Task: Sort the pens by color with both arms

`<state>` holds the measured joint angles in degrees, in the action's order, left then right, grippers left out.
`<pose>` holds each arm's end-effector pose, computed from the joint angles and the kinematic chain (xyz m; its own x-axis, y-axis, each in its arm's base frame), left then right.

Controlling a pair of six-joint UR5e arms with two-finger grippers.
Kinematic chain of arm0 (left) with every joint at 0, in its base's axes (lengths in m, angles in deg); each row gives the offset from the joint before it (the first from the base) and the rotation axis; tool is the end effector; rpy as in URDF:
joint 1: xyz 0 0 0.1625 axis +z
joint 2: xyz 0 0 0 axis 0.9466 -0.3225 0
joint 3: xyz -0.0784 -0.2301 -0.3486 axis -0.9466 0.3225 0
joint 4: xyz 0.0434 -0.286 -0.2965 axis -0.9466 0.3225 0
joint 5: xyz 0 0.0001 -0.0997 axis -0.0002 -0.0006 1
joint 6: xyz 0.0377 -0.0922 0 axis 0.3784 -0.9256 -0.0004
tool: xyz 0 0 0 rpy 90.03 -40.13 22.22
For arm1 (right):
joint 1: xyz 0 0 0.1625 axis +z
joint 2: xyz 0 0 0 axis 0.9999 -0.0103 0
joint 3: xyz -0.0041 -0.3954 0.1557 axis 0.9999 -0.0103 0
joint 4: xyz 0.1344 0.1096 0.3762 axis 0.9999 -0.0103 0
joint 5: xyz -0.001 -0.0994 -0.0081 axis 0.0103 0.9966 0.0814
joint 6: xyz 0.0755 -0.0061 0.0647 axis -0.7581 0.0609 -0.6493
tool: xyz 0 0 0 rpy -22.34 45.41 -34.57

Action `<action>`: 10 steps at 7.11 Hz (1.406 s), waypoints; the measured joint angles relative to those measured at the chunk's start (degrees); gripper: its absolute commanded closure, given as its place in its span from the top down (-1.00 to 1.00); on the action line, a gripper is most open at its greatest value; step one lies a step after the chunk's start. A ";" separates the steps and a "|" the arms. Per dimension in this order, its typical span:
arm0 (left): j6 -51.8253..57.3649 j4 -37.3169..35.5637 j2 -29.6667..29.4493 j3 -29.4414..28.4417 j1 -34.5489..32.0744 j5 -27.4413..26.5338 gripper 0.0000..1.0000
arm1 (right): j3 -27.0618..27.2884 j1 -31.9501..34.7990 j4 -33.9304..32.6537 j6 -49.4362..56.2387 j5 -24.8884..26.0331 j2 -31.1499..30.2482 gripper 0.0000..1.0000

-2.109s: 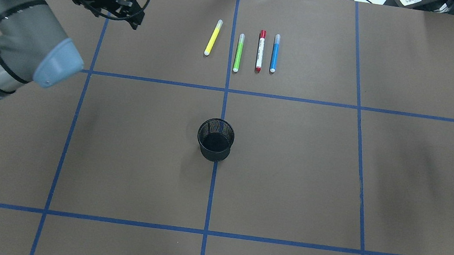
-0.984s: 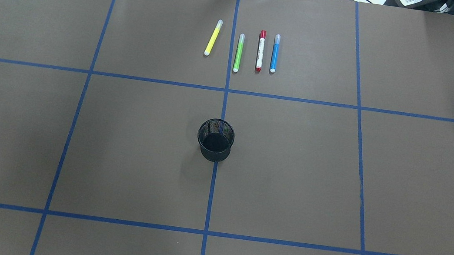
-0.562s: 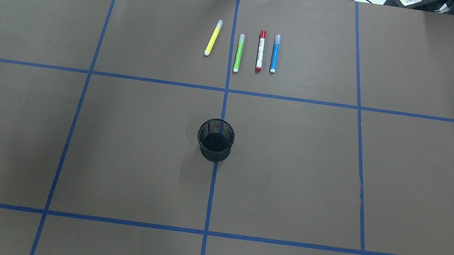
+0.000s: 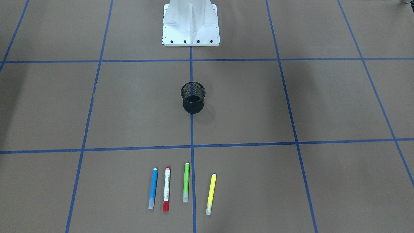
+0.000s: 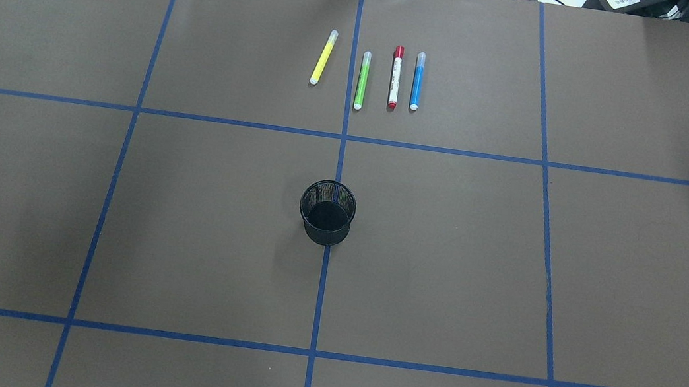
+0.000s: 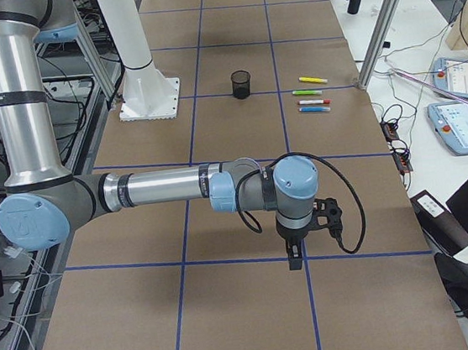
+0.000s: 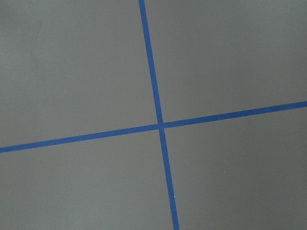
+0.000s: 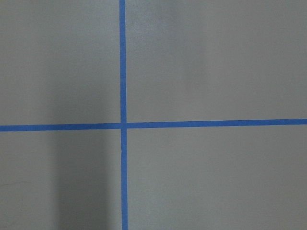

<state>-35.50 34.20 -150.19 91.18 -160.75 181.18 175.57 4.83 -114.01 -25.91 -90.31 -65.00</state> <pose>-0.0623 -0.5277 0.5664 0.7369 0.1502 -0.6591 -0.0670 0.9864 0.1498 0.1061 -0.5121 0.6315 0.7550 0.0284 0.6551 -0.0637 0.9975 0.0302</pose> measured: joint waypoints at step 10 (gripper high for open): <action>-0.22 -0.05 0.65 0.64 -0.03 -0.05 1.00 | 2.49 -0.19 0.38 0.18 -0.16 0.09 1.00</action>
<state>-35.72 34.16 -149.54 91.82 -160.79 181.13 178.06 4.63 -113.63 -25.73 -90.47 -64.91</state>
